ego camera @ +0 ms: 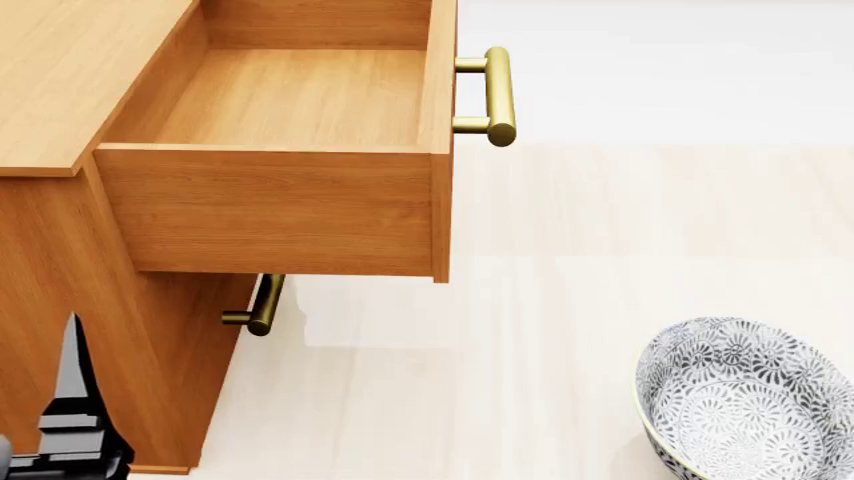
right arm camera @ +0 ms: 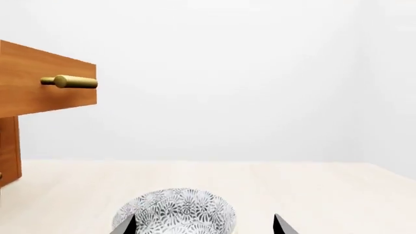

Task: Put the ketchup in the top drawer of the cabinet.

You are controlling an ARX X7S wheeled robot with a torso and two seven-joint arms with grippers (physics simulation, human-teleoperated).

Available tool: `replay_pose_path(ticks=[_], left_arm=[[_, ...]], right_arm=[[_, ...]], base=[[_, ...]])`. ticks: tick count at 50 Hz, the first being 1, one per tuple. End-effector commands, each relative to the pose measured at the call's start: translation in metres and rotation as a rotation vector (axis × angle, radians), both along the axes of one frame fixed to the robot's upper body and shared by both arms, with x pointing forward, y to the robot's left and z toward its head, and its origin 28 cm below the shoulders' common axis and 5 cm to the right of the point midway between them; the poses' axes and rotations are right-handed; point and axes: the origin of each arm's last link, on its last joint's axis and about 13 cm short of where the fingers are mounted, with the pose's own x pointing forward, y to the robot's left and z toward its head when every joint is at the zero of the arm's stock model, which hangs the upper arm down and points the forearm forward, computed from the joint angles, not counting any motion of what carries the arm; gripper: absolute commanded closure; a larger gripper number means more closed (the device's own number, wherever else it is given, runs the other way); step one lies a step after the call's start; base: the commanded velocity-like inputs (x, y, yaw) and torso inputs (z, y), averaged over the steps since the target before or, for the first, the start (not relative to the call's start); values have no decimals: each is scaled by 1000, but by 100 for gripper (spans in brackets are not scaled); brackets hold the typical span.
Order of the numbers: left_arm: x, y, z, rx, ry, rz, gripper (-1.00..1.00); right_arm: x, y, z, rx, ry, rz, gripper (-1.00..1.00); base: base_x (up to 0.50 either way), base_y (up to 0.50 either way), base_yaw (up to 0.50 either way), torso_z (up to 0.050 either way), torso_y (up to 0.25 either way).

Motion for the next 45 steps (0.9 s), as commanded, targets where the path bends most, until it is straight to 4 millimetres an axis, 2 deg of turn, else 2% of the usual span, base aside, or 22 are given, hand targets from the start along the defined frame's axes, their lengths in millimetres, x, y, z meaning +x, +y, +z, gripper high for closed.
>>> replay_pose_path(ticks=[1, 12, 45], left_arm=[[1, 0, -1, 1, 5, 0, -100], [1, 0, -2, 0, 6, 1, -100], [2, 1, -5, -10, 13, 3, -100]], right_arm=[[-6, 0, -33, 43, 40, -20, -100], [-7, 1, -59, 64, 107, -23, -100], [-8, 4, -66, 41, 154, -34, -100]], base=[[0, 0, 0, 0, 0], [0, 0, 0, 0, 0], [0, 0, 0, 0, 0]])
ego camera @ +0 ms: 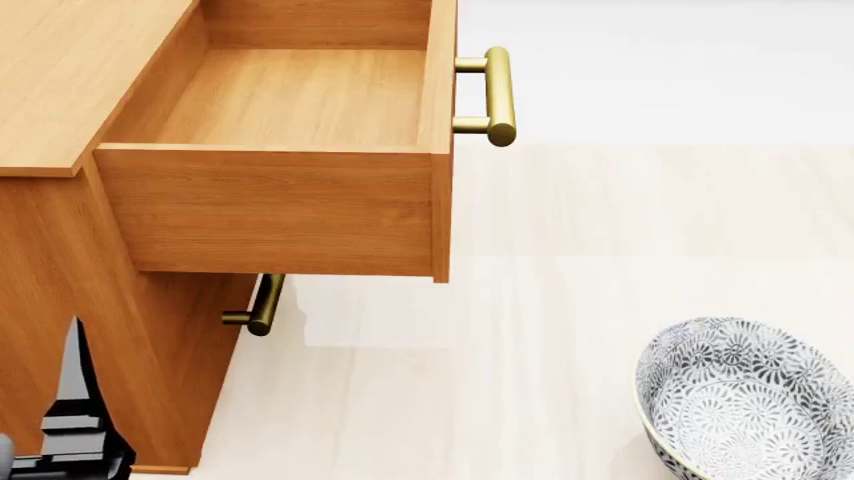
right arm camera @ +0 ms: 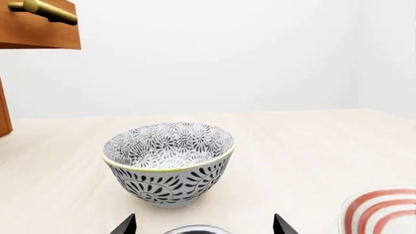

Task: Put the ketchup in the top drawer of the cabinet.

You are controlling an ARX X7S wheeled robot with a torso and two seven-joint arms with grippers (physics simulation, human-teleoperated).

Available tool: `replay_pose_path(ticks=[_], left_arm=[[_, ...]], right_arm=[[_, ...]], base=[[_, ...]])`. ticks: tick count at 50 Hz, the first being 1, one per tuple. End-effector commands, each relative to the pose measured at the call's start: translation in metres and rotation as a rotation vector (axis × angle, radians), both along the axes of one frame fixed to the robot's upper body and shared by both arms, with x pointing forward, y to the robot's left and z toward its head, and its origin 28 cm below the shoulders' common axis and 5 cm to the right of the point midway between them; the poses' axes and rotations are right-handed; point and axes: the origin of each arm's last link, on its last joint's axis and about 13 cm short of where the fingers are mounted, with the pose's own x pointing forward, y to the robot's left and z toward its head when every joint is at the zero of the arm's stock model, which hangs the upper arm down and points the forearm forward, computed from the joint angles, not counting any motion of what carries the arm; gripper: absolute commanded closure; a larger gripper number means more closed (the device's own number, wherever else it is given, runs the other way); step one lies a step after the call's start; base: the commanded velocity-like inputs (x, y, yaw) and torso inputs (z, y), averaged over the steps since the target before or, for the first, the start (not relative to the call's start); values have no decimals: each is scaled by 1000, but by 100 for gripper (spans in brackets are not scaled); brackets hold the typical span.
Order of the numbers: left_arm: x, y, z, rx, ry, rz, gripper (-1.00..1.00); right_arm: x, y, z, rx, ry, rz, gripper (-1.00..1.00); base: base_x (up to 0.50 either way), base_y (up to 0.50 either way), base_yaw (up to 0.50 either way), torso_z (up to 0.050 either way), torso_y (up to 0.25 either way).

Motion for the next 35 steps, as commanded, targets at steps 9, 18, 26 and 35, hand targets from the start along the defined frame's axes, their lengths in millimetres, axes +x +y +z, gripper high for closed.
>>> replay_pose_path(ticks=[9, 18, 26, 35], left_arm=[[1, 0, -2, -3, 6, 0, -100], [1, 1, -3, -3, 7, 3, -100], [2, 1, -3, -6, 9, 5, -100], [2, 1, -3, -5, 13, 7, -100]], right_arm=[[-3, 0, -9, -5, 29, -15, -100], [0, 3, -14, -8, 58, 4, -100], [-1, 4, -18, -8, 89, 13, -100], [1, 4, -18, 5, 108, 1, 100]], base=[[0, 0, 0, 0, 0], [0, 0, 0, 0, 0], [0, 0, 0, 0, 0], [0, 0, 0, 0, 0]])
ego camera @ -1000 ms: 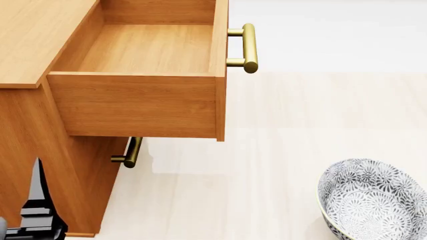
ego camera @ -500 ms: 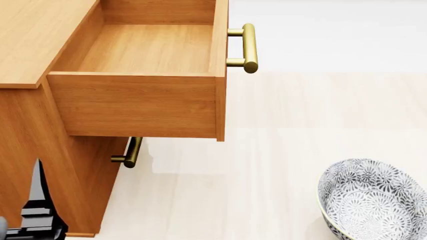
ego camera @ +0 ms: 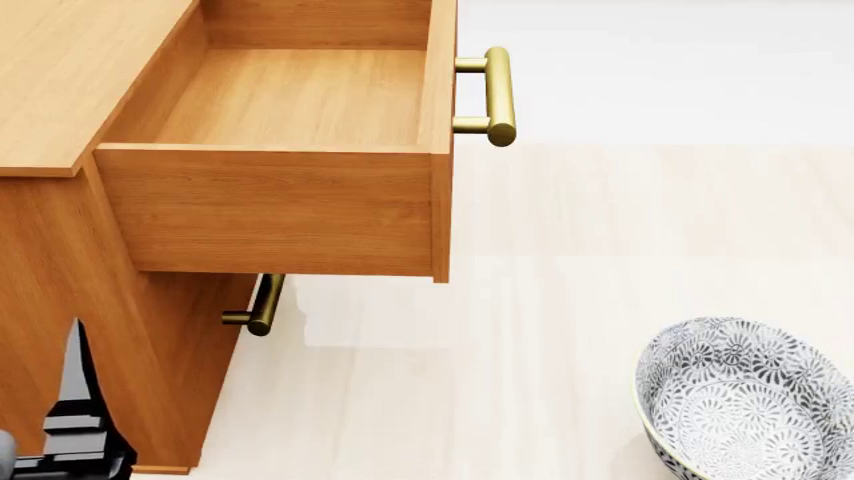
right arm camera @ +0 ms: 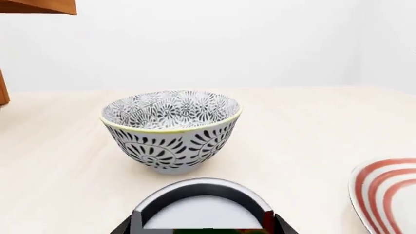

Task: Put the ketchup in the top drawer of the cabinet.

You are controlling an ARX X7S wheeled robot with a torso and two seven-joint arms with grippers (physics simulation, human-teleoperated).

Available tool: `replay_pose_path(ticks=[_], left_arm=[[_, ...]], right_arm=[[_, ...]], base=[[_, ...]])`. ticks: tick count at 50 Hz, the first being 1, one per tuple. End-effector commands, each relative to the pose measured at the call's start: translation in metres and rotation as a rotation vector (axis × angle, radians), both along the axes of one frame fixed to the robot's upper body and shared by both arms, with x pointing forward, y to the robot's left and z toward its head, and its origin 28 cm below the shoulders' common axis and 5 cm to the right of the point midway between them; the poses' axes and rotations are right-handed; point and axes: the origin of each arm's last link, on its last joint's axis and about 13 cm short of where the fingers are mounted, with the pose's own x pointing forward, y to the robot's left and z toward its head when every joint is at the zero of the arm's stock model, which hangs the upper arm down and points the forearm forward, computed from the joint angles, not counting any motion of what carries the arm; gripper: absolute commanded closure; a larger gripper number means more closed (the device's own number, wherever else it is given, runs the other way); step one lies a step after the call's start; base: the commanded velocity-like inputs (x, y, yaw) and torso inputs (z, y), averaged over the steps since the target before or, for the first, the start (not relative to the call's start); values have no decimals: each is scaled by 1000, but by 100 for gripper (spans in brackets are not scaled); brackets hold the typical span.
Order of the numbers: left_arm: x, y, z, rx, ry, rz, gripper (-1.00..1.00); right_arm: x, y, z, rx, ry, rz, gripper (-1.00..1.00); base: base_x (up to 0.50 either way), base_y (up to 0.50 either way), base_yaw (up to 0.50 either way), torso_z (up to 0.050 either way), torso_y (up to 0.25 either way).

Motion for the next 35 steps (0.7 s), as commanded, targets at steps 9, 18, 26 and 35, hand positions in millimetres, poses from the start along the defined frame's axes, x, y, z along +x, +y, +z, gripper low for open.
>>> replay_pose_path(ticks=[9, 18, 26, 35], left_arm=[[1, 0, -1, 0, 6, 2, -100], [1, 0, -2, -1, 8, 1, -100], [2, 2, -2, -6, 10, 3, -100], [3, 2, -1, -5, 13, 2, -100]], right_arm=[[5, 3, 3, 4, -6, -5, 100], [18, 7, 64, -53, -197, -97, 100], [36, 18, 120, -118, -261, -93, 100], [45, 23, 156, -95, -292, -102, 100]], base=[[0, 0, 0, 0, 0], [0, 0, 0, 0, 0], [0, 0, 0, 0, 0], [0, 0, 0, 0, 0]])
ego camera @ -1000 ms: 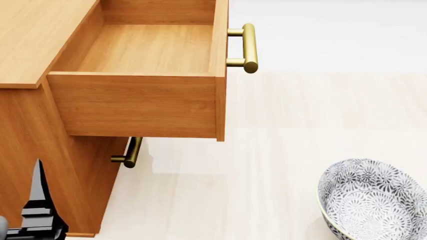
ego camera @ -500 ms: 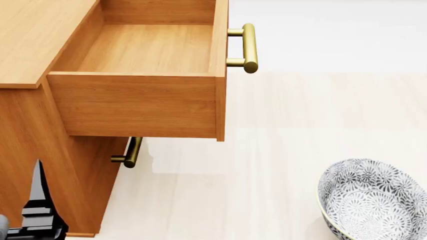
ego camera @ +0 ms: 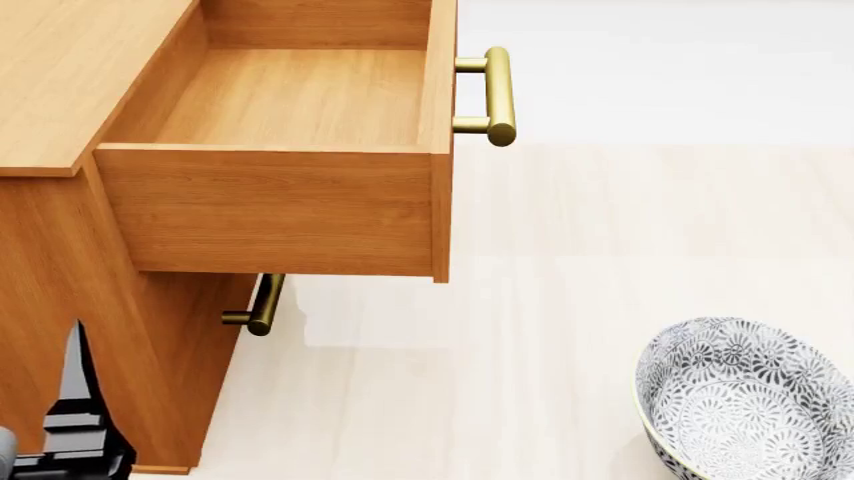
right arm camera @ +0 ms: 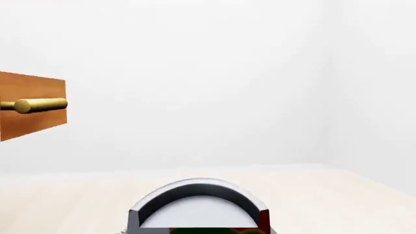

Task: Put the ketchup in the top drawer of the cabinet.

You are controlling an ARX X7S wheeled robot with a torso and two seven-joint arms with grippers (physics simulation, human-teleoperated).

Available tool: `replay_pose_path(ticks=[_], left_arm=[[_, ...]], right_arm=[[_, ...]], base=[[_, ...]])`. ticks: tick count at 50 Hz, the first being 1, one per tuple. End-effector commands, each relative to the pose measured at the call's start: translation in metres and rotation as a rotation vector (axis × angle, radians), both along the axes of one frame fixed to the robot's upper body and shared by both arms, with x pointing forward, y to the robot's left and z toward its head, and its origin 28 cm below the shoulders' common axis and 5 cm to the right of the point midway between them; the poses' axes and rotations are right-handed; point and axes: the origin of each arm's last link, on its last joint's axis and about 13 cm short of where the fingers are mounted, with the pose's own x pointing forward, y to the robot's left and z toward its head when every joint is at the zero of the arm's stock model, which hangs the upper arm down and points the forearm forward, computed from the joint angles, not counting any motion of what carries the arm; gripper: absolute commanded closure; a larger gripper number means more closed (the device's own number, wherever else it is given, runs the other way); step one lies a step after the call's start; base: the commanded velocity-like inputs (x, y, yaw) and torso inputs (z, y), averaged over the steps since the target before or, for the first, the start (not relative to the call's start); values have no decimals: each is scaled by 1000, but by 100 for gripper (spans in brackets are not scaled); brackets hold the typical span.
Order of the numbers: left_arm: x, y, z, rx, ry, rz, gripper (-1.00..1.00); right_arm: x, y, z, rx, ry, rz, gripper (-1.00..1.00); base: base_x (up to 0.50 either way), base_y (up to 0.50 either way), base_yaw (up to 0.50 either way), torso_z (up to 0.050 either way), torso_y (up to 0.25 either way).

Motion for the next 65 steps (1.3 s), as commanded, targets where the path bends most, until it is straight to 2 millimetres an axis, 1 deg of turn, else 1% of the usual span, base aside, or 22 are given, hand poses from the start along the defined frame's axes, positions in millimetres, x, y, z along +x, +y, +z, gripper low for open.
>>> replay_pose_path(ticks=[1, 3, 11, 16, 20, 21, 26, 33, 34, 37, 41, 42, 55, 60, 65], left_arm=[[1, 1, 0, 0, 4, 0, -100], [2, 1, 1, 1, 4, -1, -100], [3, 1, -1, -2, 8, -2, -100], [3, 1, -1, 0, 11, 0, -100], [3, 0, -1, -1, 11, -2, -100], [3, 0, -1, -1, 12, -2, -100], [4, 1, -1, -2, 12, -1, -100], [4, 1, -1, 0, 13, 0, -100], [4, 1, -2, -2, 15, 5, -100], [4, 1, -2, -3, 16, 5, -100], [5, 2, -3, -3, 17, 6, -100], [5, 2, -3, -3, 18, 6, -100], [5, 2, -3, -15, 22, 3, -100], [6, 2, -4, -13, 23, 5, -100], [6, 3, -4, -13, 24, 5, -100]], right_arm=[[9, 11, 55, -34, -65, -21, 100], [13, 12, 64, -36, -71, -29, 100], [19, 12, 80, -41, -81, -65, 100], [20, 12, 97, -42, -112, -62, 100], [22, 12, 105, -48, -115, -72, 100], [23, 12, 112, -57, -125, -77, 100], [26, 13, 133, -79, -153, -72, 100], [31, 17, 156, -114, -190, -77, 100], [32, 18, 163, -105, -207, -74, 100], [34, 20, 173, -111, -229, -70, 100], [37, 23, 183, -120, -248, -61, 100], [38, 24, 188, -126, -256, -57, 100], [56, 34, 218, -154, -306, -18, 100], [66, 39, 225, -166, -318, 5, 100], [73, 42, 231, -160, -326, 26, 100]], base=[[0, 0, 0, 0, 0], [0, 0, 0, 0, 0], [0, 0, 0, 0, 1], [0, 0, 0, 0, 0], [0, 0, 0, 0, 0], [0, 0, 0, 0, 0], [0, 0, 0, 0, 0], [0, 0, 0, 0, 0], [0, 0, 0, 0, 0], [0, 0, 0, 0, 0], [0, 0, 0, 0, 0], [0, 0, 0, 0, 0], [0, 0, 0, 0, 0], [0, 0, 0, 0, 0], [0, 0, 0, 0, 0]])
